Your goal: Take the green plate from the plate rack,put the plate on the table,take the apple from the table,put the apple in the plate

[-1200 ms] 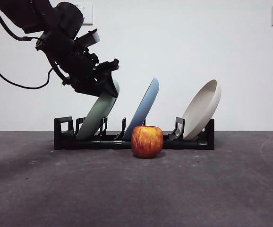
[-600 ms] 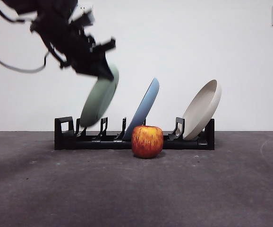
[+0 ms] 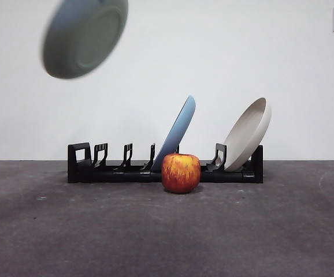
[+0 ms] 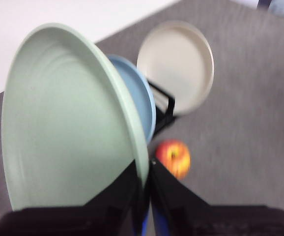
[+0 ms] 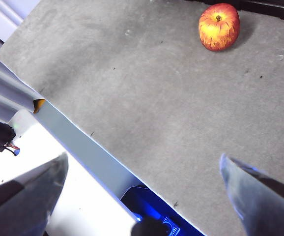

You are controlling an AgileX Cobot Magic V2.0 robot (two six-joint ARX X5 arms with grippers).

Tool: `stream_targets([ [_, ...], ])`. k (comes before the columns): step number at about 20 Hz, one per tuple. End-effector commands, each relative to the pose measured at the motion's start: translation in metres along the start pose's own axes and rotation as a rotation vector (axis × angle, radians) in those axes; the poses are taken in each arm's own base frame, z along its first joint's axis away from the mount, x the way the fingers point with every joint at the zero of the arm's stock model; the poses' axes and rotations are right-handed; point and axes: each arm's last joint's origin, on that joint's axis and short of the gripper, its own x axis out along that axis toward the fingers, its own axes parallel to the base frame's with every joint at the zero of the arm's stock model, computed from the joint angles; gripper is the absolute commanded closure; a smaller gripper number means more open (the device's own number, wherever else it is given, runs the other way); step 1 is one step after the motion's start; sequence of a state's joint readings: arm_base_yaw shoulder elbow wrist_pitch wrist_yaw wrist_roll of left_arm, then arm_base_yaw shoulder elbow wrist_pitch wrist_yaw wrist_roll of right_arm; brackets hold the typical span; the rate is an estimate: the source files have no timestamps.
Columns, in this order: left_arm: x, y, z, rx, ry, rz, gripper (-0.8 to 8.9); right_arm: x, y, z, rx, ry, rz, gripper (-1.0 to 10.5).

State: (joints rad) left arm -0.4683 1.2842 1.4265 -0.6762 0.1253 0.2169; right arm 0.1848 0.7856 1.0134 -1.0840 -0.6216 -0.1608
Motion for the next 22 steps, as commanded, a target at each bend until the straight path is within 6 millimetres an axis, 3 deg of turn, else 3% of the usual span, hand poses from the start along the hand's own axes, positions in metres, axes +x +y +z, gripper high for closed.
stream_targets([
  [1,-0.013,-0.024,-0.009,0.16,0.13,0.013,8.19,-0.001,0.001,0.001,-0.001,-0.004,0.002,2.6],
  [5,-0.01,-0.069,-0.027,0.31,0.284,-0.043,8.19,-0.001,0.001,0.001,-0.001,-0.004,0.002,2.6],
  [9,0.016,-0.118,-0.07,0.429,0.385,-0.005,8.19,-0.001,0.001,0.001,-0.001,-0.004,0.003,2.6],
  [15,0.057,-0.161,-0.143,0.586,0.397,0.02,8.19,-0.001,0.001,0.001,0.002,-0.003,0.003,2.6],
  [22,0.1,-0.199,-0.184,0.73,0.449,0.035,8.19,-0.001,0.001,0.001,0.002,-0.003,0.004,2.6],
])
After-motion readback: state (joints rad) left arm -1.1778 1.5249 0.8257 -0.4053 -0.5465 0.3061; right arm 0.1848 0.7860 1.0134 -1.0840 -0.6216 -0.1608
